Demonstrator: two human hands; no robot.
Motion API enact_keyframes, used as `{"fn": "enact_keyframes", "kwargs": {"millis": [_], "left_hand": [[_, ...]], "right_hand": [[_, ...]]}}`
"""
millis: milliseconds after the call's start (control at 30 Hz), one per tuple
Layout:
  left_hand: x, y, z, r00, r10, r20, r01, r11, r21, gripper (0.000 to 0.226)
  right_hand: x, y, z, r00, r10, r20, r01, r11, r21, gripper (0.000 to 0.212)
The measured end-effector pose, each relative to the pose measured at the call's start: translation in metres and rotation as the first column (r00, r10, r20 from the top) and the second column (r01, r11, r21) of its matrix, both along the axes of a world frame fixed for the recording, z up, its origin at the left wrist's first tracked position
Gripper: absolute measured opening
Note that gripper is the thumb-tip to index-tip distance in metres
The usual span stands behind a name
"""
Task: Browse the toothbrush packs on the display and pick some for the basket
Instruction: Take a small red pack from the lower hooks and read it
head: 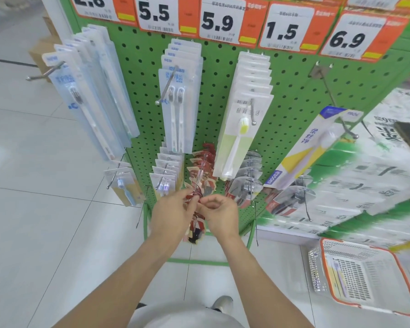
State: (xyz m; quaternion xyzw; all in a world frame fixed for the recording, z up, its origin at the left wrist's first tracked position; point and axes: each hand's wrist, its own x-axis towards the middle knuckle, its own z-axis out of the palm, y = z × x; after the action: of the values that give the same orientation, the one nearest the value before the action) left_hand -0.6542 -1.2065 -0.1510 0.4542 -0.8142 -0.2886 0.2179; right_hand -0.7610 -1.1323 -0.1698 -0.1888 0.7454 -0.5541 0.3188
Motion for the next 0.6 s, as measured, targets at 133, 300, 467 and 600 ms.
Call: {"fn": "enact_keyframes", "kwargs": {"millis": [133, 300, 467, 600], "left_hand": [[-0.001, 0.003, -0.004, 0.999, 0.024, -0.043, -0.023, 0.999, 0.031, 0.025], [-0.001, 0.009, -0.001, 0.988, 0.106, -0.114, -0.099, 0.993, 0.069, 0.018], [-0.008, 0.011, -0.003, 0.98, 0.164, -0.116, -0.15, 0.982, 0.118, 0.014], [-0.007, 0.009, -0.006, 0.981, 0.173, -0.093, -0.162, 0.98, 0.114, 0.02]], "right_hand": [[-0.007, -0.001, -0.007, 0.998, 0.054, 0.007, -0.054, 0.998, -0.018, 0.016], [-0.011, -0.002, -0.01, 0.996, 0.086, 0.032, -0.084, 0.994, -0.065, 0.018], [-0.017, 0.004, -0.015, 0.99, 0.142, 0.009, -0.141, 0.987, -0.079, 0.018], [-0.015, 0.01, -0.021, 0.995, 0.091, -0.047, -0.094, 0.994, -0.063, 0.021]]}}
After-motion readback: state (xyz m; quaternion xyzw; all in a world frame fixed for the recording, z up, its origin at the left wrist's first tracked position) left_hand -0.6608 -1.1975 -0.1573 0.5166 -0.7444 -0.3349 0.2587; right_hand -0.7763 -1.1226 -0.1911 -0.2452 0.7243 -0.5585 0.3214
